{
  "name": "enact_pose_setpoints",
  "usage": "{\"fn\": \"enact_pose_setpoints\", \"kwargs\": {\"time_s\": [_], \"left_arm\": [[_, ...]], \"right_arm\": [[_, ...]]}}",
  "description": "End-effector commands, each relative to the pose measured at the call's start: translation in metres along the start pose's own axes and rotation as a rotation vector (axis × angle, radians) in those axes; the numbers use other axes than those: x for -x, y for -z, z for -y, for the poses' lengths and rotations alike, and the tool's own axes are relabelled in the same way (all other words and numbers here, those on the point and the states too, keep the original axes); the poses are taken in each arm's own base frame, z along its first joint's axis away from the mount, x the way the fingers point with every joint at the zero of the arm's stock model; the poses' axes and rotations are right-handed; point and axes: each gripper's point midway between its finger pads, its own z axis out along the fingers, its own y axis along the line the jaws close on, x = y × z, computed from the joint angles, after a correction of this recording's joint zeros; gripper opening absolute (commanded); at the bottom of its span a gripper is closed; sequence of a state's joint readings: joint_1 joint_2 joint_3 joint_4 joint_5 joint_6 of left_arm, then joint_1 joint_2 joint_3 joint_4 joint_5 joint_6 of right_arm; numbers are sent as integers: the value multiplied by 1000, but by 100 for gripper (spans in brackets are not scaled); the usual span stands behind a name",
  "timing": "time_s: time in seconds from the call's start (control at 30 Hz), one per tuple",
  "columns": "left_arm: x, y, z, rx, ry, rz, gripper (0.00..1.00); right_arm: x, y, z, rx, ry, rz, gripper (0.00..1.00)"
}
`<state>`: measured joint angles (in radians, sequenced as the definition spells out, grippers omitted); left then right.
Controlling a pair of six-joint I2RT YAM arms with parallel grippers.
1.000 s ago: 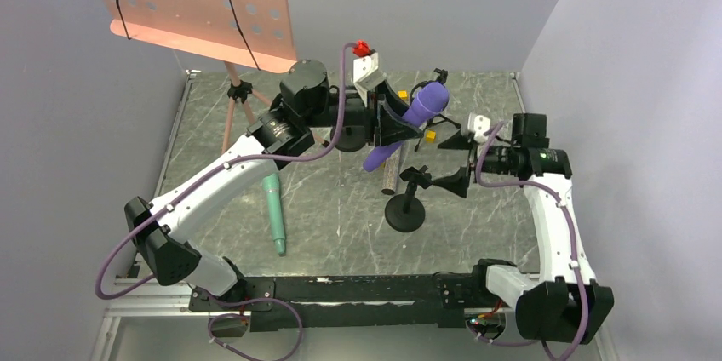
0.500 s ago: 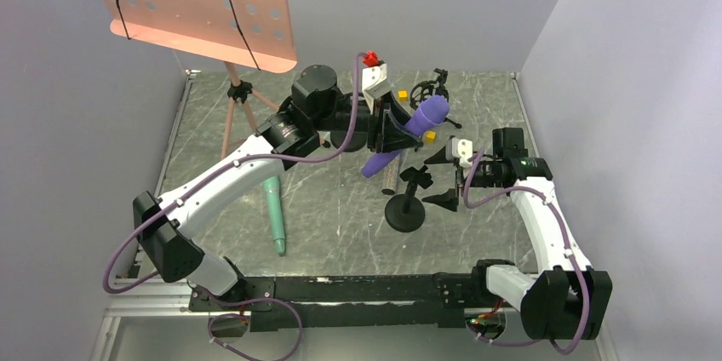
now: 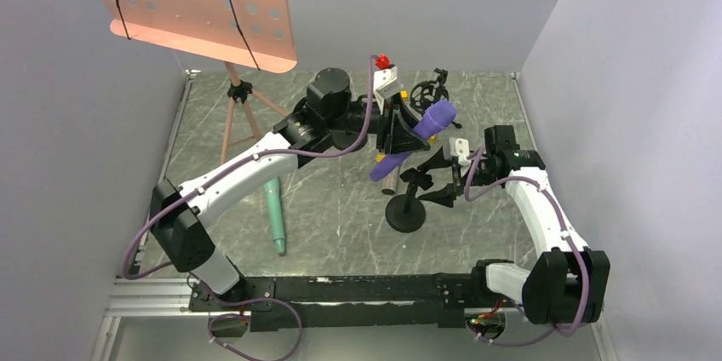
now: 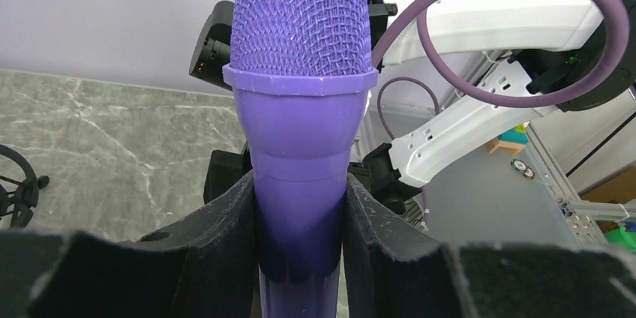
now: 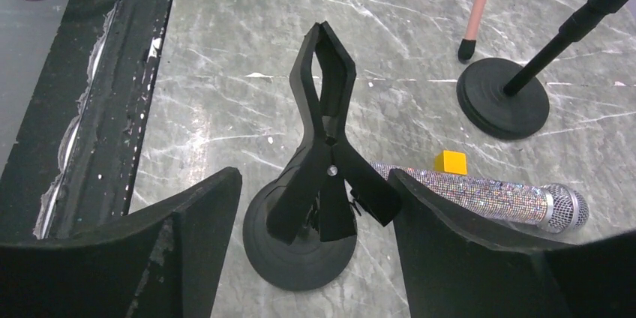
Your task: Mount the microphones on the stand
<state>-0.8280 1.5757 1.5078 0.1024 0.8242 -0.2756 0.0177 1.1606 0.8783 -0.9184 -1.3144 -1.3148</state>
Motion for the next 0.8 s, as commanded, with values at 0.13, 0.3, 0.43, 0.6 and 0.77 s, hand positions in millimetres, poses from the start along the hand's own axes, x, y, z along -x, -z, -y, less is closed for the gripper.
{"fn": "enact_pose_setpoints", "kwargs": {"time_s": [0.13, 0.3, 0.43, 0.6, 0.77], "left_arm": [[1, -5, 4, -55, -1, 40, 0], [-10, -9, -3, -54, 17, 30, 0], [-15, -12, -8, -54, 21, 21, 0], [-26, -17, -14, -61, 27, 19, 0], [-39, -19, -14, -93, 53, 34, 0]], "right_arm": [[15, 0, 0, 13, 59, 28, 62], [12, 1, 1, 11, 55, 12, 39], [9, 1, 0, 21, 43, 6, 27], [12, 1, -1, 26, 38, 14, 23], [12, 0, -1, 27, 34, 22, 22]]}}
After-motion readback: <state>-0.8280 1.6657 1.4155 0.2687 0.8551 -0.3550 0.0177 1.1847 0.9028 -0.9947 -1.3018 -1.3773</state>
